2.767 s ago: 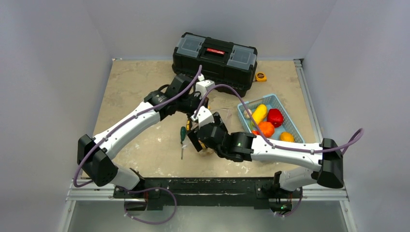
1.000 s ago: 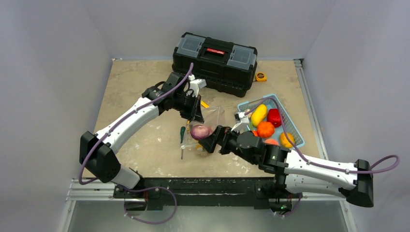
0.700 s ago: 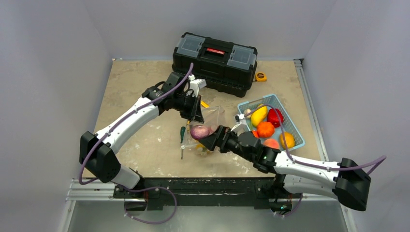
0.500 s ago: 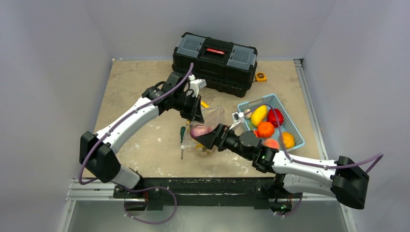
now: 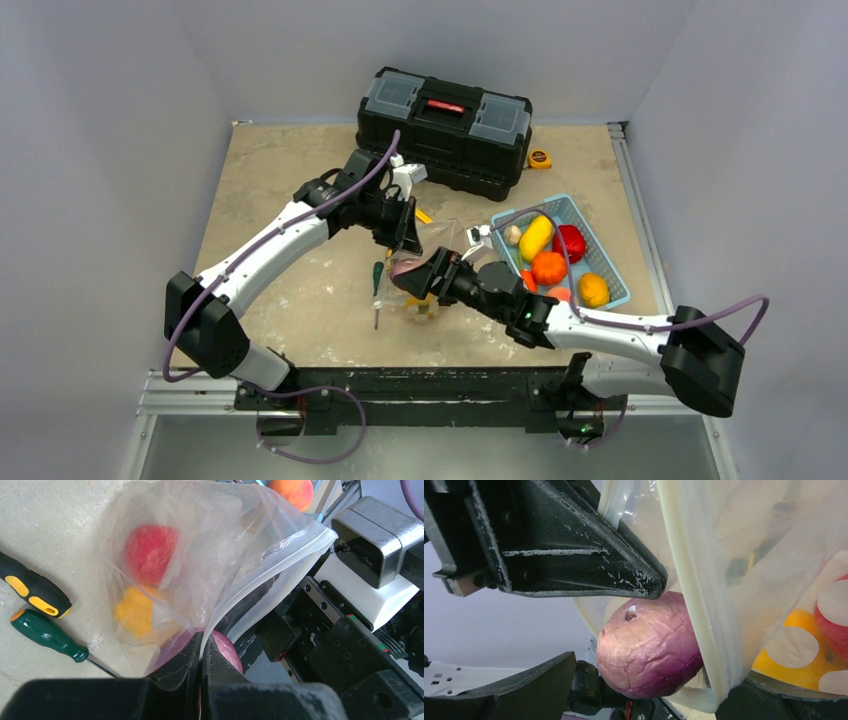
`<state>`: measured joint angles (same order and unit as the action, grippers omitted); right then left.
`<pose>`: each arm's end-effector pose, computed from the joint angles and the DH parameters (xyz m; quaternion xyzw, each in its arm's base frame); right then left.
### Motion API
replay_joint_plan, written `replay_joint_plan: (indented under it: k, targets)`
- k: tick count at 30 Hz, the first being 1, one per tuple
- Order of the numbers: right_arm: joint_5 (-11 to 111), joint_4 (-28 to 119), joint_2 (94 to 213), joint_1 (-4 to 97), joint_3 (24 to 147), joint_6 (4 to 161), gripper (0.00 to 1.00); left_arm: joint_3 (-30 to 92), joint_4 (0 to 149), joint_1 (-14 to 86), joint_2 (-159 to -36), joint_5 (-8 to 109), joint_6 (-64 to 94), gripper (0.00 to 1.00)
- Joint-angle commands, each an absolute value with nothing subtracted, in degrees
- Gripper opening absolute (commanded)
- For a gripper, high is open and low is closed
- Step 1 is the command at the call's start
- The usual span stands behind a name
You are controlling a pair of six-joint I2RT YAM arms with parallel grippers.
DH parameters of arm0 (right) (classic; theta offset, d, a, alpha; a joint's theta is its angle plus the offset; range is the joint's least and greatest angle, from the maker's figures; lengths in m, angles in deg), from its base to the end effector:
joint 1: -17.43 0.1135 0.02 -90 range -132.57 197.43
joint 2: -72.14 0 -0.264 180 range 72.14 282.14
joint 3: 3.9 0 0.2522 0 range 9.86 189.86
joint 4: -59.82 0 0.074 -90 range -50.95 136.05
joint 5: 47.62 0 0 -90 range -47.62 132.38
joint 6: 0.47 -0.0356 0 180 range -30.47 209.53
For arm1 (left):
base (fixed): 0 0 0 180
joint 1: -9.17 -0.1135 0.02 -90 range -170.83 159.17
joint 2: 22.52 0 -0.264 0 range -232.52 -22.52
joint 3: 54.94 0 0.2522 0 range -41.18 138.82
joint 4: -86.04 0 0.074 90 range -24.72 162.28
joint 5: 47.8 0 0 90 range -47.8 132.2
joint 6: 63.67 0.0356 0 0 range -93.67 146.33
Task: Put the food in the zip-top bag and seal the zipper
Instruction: Adjust the zipper food storage bag at the center of the board.
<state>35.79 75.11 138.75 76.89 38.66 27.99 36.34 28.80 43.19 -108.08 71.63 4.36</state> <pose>0.1324 0.2163 0.2364 0.0512 0.7570 0.5442 0.3580 0.2520 -0.1912 0.3196 0.1791 0.8993 -0.3614 0.1689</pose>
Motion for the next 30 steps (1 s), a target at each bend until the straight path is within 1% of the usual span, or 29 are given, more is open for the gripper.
replay_joint_plan:
  k: [1,3,4,5,8,9,11,15,17,19,20,22,25,27,30]
  targets:
    - [33.06,73.49,139.97,76.40,42.77,25.69,0.97,36.69,29.55,42.77,-106.83,72.70,3.77,0.00]
    - [32.45,71.56,140.47,76.40,43.56,24.90,0.93,36.69,29.46,42.89,-106.74,72.58,3.75,0.00]
    - [32.18,70.12,140.71,76.40,44.18,24.48,0.89,36.69,29.41,42.91,-106.53,72.22,3.75,0.00]
    - [32.03,68.37,140.85,76.40,44.90,23.89,0.81,36.69,29.31,42.92,-106.34,71.76,3.82,0.00]
    - [31.66,59.21,139.91,76.40,48.33,22.50,0.47,36.77,28.71,43.39,-104.95,67.77,4.65,0.00]
    - [31.66,55.28,139.33,76.38,49.80,22.08,0.38,36.90,28.20,43.87,-104.17,65.28,5.22,0.00]
    - [31.87,47.47,137.27,76.40,52.37,21.81,0.30,37.30,26.75,45.50,-102.32,57.97,6.80,0.00]
    - [31.49,31.19,131.50,76.11,57.37,22.30,0.20,36.77,25.90,48.74,-98.08,44.27,9.03,0.00]
    - [30.81,24.56,129.15,75.97,61.04,24.58,0.19,36.25,26.67,49.00,-96.38,42.67,9.19,0.00]
    - [30.77,19.72,128.63,75.92,64.67,26.29,0.18,36.29,26.94,49.06,-95.94,44.30,9.30,0.00]
    - [31.03,17.87,128.83,75.88,66.35,26.72,0.14,36.41,26.98,49.05,-95.99,45.32,9.10,0.00]
    - [32.78,17.21,129.85,75.87,69.44,27.20,0.00,36.41,27.00,49.05,-96.07,46.14,9.17,0.00]
    - [35.38,18.61,131.36,75.87,74.01,30.78,0.00,37.16,25.53,48.99,-96.39,42.87,9.46,0.00]
    - [33.79,15.16,133.22,75.92,79.12,34.92,0.00,37.41,24.80,49.03,-96.28,40.06,9.53,0.00]
    - [33.59,13.09,134.98,75.89,82.25,39.13,0.00,36.99,25.56,49.02,-95.88,41.66,9.72,0.00]
